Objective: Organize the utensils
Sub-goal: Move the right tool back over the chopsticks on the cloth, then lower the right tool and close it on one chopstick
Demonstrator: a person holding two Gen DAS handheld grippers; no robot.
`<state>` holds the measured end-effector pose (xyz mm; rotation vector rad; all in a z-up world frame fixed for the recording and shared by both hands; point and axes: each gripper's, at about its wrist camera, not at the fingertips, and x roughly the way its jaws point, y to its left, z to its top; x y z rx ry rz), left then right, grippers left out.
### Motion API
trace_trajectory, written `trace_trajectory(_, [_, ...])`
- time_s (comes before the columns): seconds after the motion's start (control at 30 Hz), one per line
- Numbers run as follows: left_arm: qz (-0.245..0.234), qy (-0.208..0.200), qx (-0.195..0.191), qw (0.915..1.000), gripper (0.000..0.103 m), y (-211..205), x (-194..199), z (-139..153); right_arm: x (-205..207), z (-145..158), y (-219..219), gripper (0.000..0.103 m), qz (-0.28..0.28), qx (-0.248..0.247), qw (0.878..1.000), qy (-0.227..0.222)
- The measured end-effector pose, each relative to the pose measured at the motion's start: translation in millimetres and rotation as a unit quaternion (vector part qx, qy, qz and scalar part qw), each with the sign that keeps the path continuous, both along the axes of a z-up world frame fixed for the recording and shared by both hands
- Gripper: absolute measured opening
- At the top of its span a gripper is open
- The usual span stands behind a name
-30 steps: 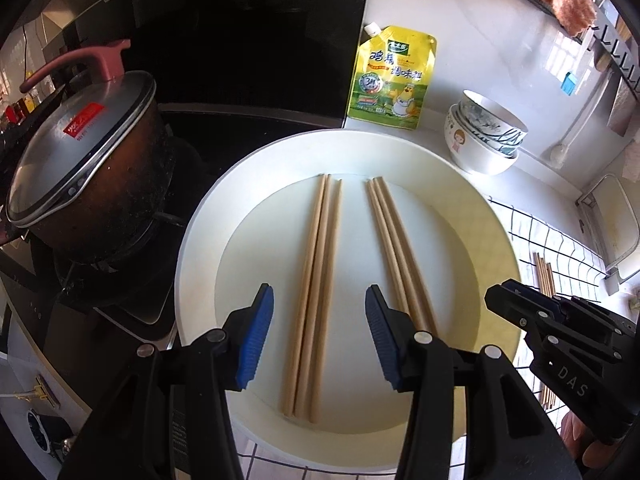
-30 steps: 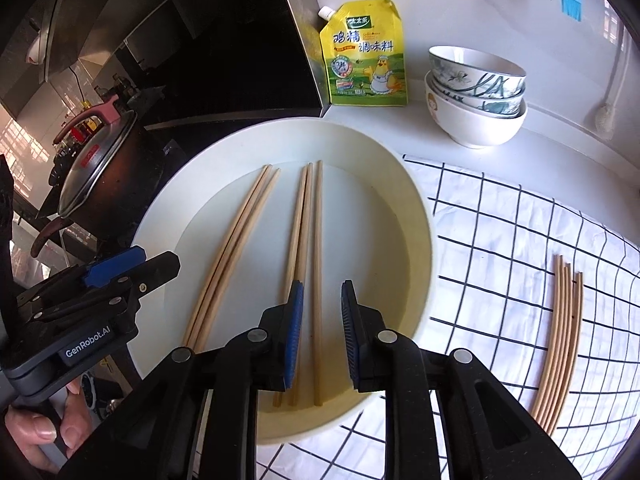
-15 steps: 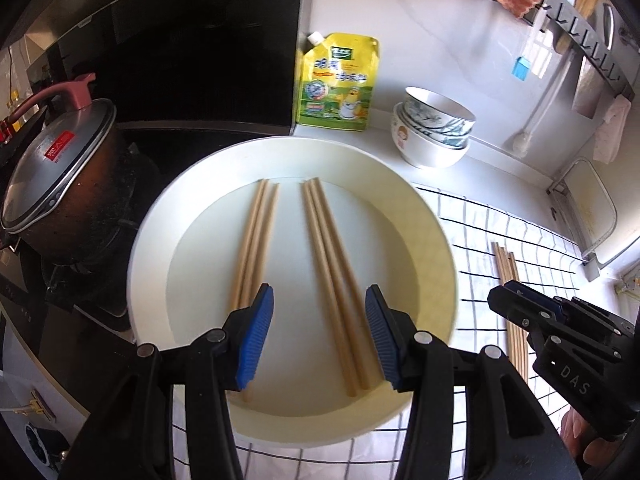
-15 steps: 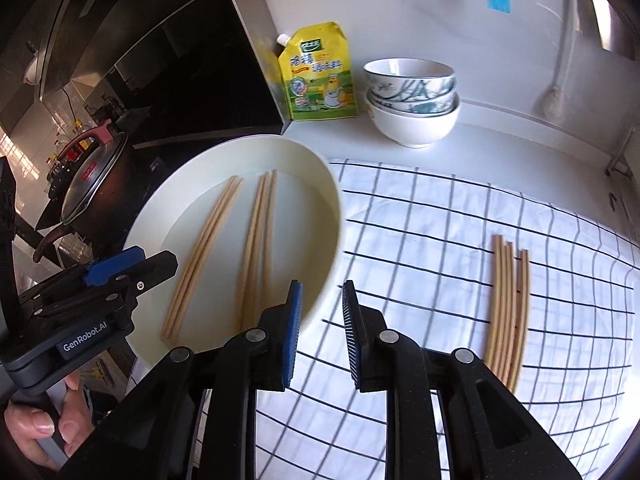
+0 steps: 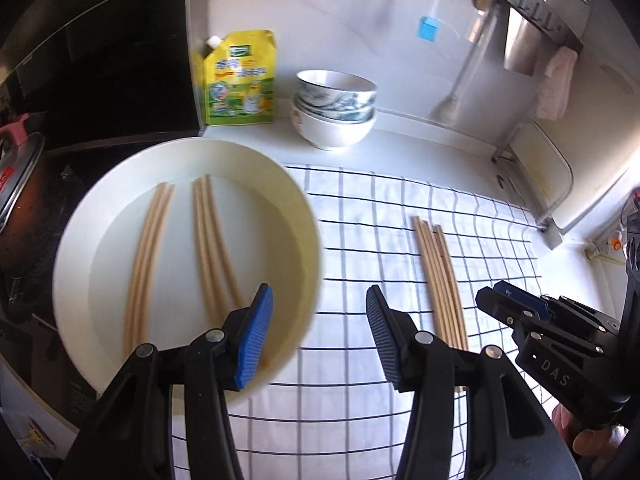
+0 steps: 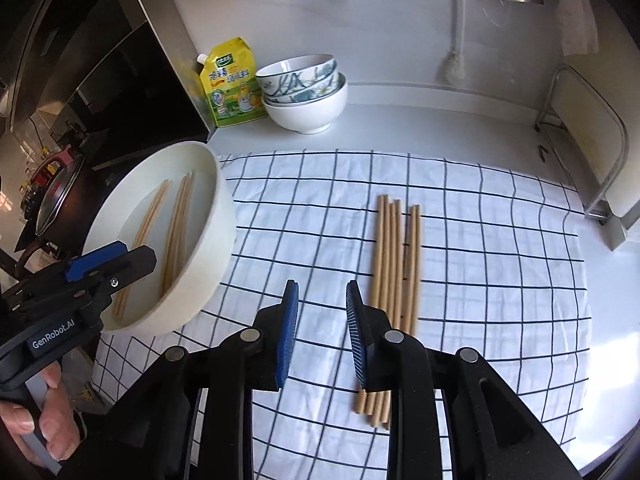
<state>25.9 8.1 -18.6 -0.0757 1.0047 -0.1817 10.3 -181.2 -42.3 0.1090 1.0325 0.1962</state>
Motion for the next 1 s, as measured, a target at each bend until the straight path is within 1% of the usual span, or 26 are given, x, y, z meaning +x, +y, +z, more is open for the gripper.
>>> trace_trajectory(0.23, [-0.037,0.015,0.001,0.9992,0.052,-45,-8,-13,-12,-16,-46,0.026,-0.031,-0.012,0.999,0.013])
trace_trajectory(0.4, [-0.052,0.033,0.003,0.9981,0.054,-64,-10,-28,-20,-34,-66,0.027,-0.041,-0.016,0.999,0.025])
trace_trajectory(0.5, [-0.059,0.046,0.008,0.9972,0.054,-73,-12,-39,-21,-46,-72,0.027,-0.043,-0.025,0.998,0.035])
trace_trajectory(0.7, [-0.065,0.066,0.015,0.9955,0.054,-81,-11,-57,-19,-69,-79,0.028,-0.04,-0.019,0.998,0.05])
trace_trajectory(0.77, [-0.069,0.072,0.018,0.9949,0.055,-83,-10,-63,-17,-77,-79,0.028,-0.04,-0.023,0.997,0.056])
trace_trajectory(1.0, [-0.068,0.086,0.025,0.9936,0.056,-88,-7,-79,-9,-91,-74,0.029,-0.039,-0.017,0.997,0.057])
